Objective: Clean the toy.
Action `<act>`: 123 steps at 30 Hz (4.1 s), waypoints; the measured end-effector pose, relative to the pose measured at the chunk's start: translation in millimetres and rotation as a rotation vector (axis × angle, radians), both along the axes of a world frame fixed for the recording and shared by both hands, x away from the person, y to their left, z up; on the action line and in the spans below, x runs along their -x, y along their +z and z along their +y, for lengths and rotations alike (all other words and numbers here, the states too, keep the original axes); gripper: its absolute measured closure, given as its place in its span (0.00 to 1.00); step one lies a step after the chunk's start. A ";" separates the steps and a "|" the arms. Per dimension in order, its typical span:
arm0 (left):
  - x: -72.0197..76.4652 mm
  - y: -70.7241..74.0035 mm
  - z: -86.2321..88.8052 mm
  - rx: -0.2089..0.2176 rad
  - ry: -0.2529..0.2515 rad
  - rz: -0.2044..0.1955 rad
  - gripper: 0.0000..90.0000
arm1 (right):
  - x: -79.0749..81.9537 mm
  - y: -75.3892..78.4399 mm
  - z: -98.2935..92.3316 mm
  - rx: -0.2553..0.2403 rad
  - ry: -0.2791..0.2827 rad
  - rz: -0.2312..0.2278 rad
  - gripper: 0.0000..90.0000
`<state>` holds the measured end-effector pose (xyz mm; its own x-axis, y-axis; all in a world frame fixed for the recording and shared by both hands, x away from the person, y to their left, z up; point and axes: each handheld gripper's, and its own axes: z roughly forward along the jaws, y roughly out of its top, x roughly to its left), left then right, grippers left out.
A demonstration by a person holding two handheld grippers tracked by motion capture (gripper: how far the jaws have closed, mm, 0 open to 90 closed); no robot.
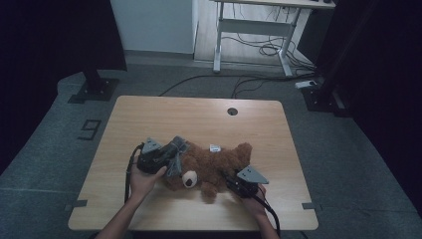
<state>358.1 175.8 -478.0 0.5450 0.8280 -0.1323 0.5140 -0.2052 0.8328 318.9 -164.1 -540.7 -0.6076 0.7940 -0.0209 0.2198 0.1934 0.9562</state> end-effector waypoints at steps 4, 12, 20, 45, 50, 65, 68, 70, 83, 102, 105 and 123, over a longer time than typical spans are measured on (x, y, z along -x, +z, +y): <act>-5.3 -19.8 16.7 -0.005 0.042 0.078 0.85 | -0.3 -0.2 -0.6 -0.004 0.000 0.002 0.66; -10.1 -22.1 22.4 0.043 0.029 0.119 0.85 | -1.3 -0.8 -2.1 -0.017 -0.004 0.010 0.66; -4.3 35.1 -19.0 0.032 -0.062 -0.017 0.85 | -1.5 -1.3 -3.2 -0.023 -0.002 0.011 0.66; -26.7 32.6 -175.2 -0.037 -0.305 0.045 0.85 | -1.7 -1.8 -1.8 -0.016 -0.003 0.012 0.66; -21.9 36.2 -158.5 -0.074 -0.279 0.012 0.85 | -1.7 -1.6 -0.8 -0.012 -0.007 0.008 0.66; -0.5 30.1 -66.4 -0.113 -0.133 -0.095 0.86 | -2.2 -1.5 -1.3 -0.018 -0.007 0.013 0.65; 4.8 27.3 -53.9 -0.108 -0.114 -0.100 0.86 | -2.2 -1.4 -1.3 -0.020 -0.007 0.015 0.65; 8.8 23.9 -44.9 -0.101 -0.102 -0.097 0.86 | -2.3 -1.4 -1.4 -0.020 -0.006 0.015 0.65; 19.3 8.8 0.9 -0.018 -0.020 -0.042 0.86 | -2.7 -1.4 -1.2 -0.022 -0.008 0.016 0.65; 8.2 72.6 -98.4 0.042 -0.286 -0.104 0.85 | -3.1 -1.8 -2.6 -0.034 -0.011 0.024 0.65; -3.5 75.6 -130.9 0.013 -0.310 -0.083 0.85 | -3.3 -1.9 -2.9 -0.034 -0.009 0.022 0.65; -26.3 37.7 -161.6 -0.120 -0.284 0.005 0.85 | -3.2 -1.9 -2.1 -0.028 -0.011 0.022 0.64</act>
<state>384.4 14.3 -440.2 0.7563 0.6526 -0.0459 0.4260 -0.4379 0.7917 322.1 -166.2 -542.6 -0.5990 0.8006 0.0145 0.2427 0.1643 0.9561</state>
